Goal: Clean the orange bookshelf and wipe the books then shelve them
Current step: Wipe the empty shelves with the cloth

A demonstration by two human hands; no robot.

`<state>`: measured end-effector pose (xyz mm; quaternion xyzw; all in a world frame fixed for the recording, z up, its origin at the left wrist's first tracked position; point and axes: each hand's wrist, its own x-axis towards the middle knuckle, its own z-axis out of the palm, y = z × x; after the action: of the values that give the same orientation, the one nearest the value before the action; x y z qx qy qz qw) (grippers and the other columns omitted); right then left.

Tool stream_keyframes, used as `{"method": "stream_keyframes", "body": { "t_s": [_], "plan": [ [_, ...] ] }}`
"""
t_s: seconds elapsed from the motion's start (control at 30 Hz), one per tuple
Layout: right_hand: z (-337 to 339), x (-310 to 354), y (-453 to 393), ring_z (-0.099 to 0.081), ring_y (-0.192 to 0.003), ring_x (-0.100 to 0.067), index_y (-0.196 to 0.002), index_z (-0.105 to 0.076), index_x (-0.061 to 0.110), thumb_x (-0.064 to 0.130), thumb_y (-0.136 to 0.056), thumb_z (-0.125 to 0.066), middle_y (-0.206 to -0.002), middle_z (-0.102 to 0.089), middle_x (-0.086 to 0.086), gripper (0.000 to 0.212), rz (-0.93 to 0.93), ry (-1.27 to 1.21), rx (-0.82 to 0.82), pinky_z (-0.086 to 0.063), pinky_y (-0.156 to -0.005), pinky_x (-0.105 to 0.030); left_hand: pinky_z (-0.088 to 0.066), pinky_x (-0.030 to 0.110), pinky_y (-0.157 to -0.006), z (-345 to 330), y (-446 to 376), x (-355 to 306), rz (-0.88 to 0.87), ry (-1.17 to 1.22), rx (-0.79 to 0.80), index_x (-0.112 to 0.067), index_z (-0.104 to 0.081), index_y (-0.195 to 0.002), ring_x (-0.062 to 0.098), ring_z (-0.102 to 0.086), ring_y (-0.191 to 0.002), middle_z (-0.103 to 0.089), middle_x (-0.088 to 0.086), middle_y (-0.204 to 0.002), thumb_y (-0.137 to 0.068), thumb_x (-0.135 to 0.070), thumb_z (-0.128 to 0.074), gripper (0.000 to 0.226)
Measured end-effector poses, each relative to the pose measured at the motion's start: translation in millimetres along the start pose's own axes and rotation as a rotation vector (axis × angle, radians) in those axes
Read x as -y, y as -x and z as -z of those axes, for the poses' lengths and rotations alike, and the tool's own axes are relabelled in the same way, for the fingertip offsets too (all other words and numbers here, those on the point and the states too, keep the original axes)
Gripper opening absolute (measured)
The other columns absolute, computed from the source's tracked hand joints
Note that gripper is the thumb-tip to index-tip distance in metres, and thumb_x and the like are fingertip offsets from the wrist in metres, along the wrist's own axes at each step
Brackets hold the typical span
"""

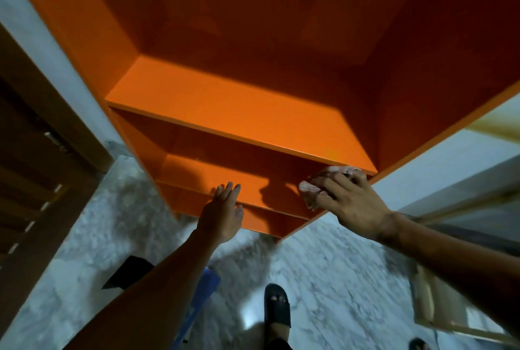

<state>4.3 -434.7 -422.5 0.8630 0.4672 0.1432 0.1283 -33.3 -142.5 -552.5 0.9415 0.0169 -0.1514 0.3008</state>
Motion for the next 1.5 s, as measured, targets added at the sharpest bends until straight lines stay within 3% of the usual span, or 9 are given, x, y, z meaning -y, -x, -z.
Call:
{"method": "stream_keyframes", "body": {
  "t_s": [0.23, 0.43, 0.6, 0.7, 0.83, 0.97, 1.17, 1.3, 1.5],
  "plan": [
    [-90.4, 52.5, -17.5, -0.046, -0.121, -0.028, -0.138, -0.043, 0.033, 0.008, -0.088, -0.056, -0.13, -0.053, -0.003, 0.058, -0.646, -0.399, 0.095, -0.026, -0.094, -0.043, -0.046, 0.058, -0.097, -51.5, -41.8, 22.7, -0.043, -0.206, -0.155, -0.007, -0.057, -0.137, 0.048, -0.05, -0.129, -0.055, 0.02, -0.141, -0.088, -0.044, -0.037, 0.064],
    [-186.2, 72.1, -45.5, -0.045, -0.125, -0.029, -0.143, -0.039, 0.03, 0.012, -0.097, -0.042, -0.133, -0.047, -0.009, 0.049, -1.055, -0.62, -0.006, -0.038, -0.106, -0.043, -0.034, 0.069, -0.103, -88.1, -83.1, 70.2, -0.087, -0.276, -0.315, -0.01, -0.051, -0.144, 0.047, -0.043, -0.137, -0.046, 0.021, -0.15, -0.092, -0.045, -0.035, 0.065],
    [-235.9, 86.2, -67.7, -0.048, -0.119, -0.035, -0.14, -0.046, 0.028, 0.033, -0.103, -0.037, -0.129, -0.05, -0.014, 0.038, -1.175, -0.581, 0.012, -0.039, -0.098, -0.048, -0.001, 0.053, -0.122, -87.1, -87.5, 99.7, -0.099, -0.266, -0.445, -0.019, -0.025, -0.158, 0.027, -0.009, -0.154, -0.017, 0.008, -0.165, -0.092, -0.059, -0.015, 0.078],
    [-248.1, 97.3, -82.2, -0.046, -0.118, -0.036, -0.131, -0.056, 0.028, 0.048, -0.102, -0.033, -0.125, -0.056, -0.012, 0.042, -1.124, -0.449, -0.021, -0.034, -0.098, -0.049, 0.006, 0.049, -0.123, -83.8, -95.1, 116.6, -0.117, -0.285, -0.546, -0.021, -0.02, -0.159, 0.022, -0.001, -0.155, -0.012, 0.004, -0.167, -0.096, -0.059, -0.012, 0.074],
    [-254.7, 136.4, -85.2, -0.049, -0.116, -0.031, -0.135, -0.053, 0.032, 0.053, -0.094, -0.033, -0.13, -0.056, -0.002, 0.05, -0.687, -0.389, -0.186, -0.036, -0.096, -0.052, 0.004, 0.05, -0.123, -83.7, -106.9, 125.1, -0.098, -0.25, -0.656, -0.023, -0.024, -0.158, 0.021, -0.002, -0.155, -0.015, 0.004, -0.167, -0.097, -0.053, -0.022, 0.069],
    [-250.2, 160.7, -80.4, -0.049, -0.104, -0.031, -0.136, -0.053, 0.028, 0.001, -0.073, -0.055, -0.122, -0.057, -0.007, 0.069, -0.241, -0.469, -0.249, -0.037, -0.08, -0.046, 0.002, 0.048, -0.123, -83.3, -107.7, 134.5, -0.081, -0.23, -0.721, -0.022, -0.023, -0.159, 0.023, -0.002, -0.155, -0.014, 0.005, -0.167, -0.103, -0.045, -0.036, 0.061],
    [-242.8, 113.5, -90.0, -0.058, -0.104, -0.034, -0.129, -0.059, 0.03, 0.006, -0.08, -0.043, -0.114, -0.064, -0.008, 0.058, -0.533, -0.643, -0.5, -0.048, -0.089, -0.052, -0.003, 0.046, -0.124, -78.8, -94.9, 137.8, -0.066, -0.233, -0.669, -0.023, -0.013, -0.16, 0.026, -0.002, -0.155, -0.008, 0.004, -0.168, -0.105, -0.045, -0.03, 0.062],
    [-234.0, 67.7, -87.8, -0.062, -0.105, -0.029, -0.123, -0.063, 0.018, 0.013, -0.096, -0.049, -0.11, -0.065, -0.008, 0.031, -1.013, -0.521, -0.264, -0.05, -0.092, -0.05, 0.001, 0.048, -0.124, -78.7, -89.4, 131.6, 0.017, -0.293, -0.591, -0.022, -0.009, -0.16, 0.03, 0.003, -0.155, -0.002, 0.006, -0.168, -0.105, -0.048, -0.022, 0.062],
    [-247.7, 43.9, -93.2, -0.057, -0.111, -0.026, -0.126, -0.058, 0.006, 0.022, -0.106, -0.035, -0.131, -0.056, -0.015, 0.034, -1.093, -0.737, 0.306, -0.043, -0.089, -0.033, 0.004, 0.05, -0.123, -74.4, -88.4, 124.7, 0.078, -0.337, -0.491, -0.023, -0.003, -0.16, 0.031, 0.01, -0.154, 0.007, 0.006, -0.168, -0.105, -0.051, -0.018, 0.064]
  ]
}}
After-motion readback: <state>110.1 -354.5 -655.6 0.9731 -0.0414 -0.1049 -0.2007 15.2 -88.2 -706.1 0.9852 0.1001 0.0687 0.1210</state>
